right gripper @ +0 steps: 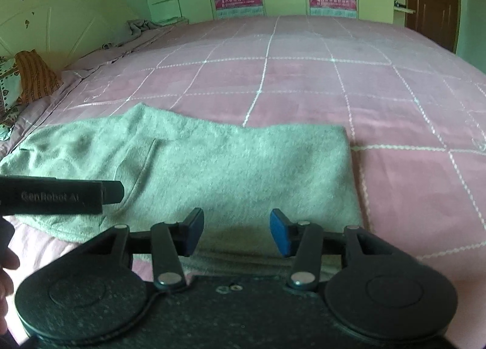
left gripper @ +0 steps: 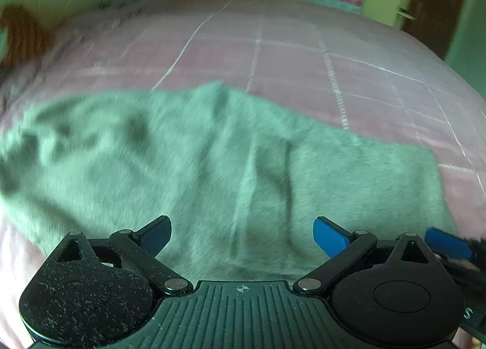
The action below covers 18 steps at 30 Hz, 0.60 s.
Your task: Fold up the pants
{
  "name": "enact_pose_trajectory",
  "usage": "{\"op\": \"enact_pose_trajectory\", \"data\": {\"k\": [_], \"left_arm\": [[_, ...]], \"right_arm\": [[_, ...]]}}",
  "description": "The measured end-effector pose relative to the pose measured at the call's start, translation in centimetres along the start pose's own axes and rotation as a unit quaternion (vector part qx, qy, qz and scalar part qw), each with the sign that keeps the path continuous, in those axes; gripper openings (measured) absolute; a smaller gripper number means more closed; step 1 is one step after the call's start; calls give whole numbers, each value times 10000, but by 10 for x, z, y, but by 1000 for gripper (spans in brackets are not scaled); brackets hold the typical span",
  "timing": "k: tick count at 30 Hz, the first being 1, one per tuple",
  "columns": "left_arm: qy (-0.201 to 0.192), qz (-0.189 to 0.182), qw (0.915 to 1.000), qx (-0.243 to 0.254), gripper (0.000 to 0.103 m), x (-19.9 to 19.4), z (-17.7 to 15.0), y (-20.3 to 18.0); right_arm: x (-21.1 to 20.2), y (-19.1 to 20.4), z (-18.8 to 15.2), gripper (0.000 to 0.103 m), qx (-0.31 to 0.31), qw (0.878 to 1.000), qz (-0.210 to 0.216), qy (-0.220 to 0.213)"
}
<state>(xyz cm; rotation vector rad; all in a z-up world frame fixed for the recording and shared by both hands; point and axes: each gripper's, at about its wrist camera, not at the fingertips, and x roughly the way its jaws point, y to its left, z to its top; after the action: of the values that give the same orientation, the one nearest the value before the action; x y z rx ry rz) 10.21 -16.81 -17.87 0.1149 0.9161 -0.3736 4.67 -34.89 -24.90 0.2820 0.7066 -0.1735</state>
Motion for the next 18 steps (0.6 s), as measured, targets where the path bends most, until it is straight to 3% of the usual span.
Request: {"op": "enact_pose_trajectory", "data": {"k": [5,6,8,9,11,15,18], "left_arm": [[417,-574,9962,-499,96,17,-9,20],[477,-677,9950,-559,77,20,-10,22],[537,-763,9946,-451,59,24,-11,18],[572,-893,9933,-467,45,25,-11,18],[630,-933,9919,-581,42,26,-9,19],[494,-723,9943,-601,18,21,-6,18],[437,-766,9938,-670,16,15,2,21]], "right_arm": [[1,2,-3,48,45,10000,55,30],[1,2,-3,48,55,10000,71,35],[2,4,-3,49,72,9999,92,46],[2,4,-2,49,76,9999,108,41],[2,5,-3,49,67,9999,130,49],[2,3,-4,49,150,9998,146,39],[3,3,-3,49,149,9998,136,15]]}}
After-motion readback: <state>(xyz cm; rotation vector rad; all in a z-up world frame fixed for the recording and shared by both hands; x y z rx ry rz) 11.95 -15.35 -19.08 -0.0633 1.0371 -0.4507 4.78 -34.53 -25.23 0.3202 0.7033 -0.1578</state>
